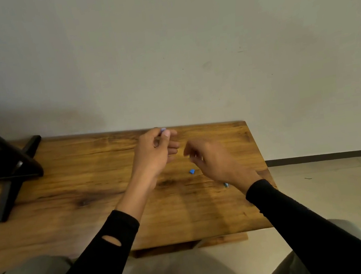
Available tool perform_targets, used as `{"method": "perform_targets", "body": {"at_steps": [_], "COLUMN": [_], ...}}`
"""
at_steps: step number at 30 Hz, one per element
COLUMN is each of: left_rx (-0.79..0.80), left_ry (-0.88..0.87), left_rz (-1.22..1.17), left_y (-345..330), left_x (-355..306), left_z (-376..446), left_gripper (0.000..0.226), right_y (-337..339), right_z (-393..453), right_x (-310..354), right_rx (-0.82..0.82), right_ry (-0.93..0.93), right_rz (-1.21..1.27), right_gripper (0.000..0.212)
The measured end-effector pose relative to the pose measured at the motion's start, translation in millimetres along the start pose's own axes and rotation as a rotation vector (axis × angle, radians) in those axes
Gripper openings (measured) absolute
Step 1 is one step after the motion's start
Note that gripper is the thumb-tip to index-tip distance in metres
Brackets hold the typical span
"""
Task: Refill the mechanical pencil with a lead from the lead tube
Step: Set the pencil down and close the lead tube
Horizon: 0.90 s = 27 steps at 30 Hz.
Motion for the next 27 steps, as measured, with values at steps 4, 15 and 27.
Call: {"method": "perform_targets", "body": {"at_steps": [4,15,27], "left_rx": [-0.002,0.075,0.375], "left_ry": [-0.002,-0.012,-0.024], "left_rz": [-0.031,-0.037,0.102], "left_y": [0,-5,-15], "left_x": [-1,0,4], "left_z": [0,-1,-10], "left_gripper": [0.028,0.027,0.026], "right_y": [-30,-15,46], "right_z": [-15,-5,23], "right_x": [-9,-9,-1], "right_rx": [0.243,0.093,-0.277], "right_ry": [0.176,0.046,-0.212], "right_rz": [-0.355,-0.259,0.611], "right_gripper": [0.023,0.012,0.009]}}
Point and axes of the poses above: each hand's wrist, its own z-axis towards the middle knuckle, its own y-axis out of the back of the hand, x = y × z, the point moved 1 cm from there along z, towards the middle knuckle, and after that the axes turned 8 degrees about -x, right-handed, at the moved point
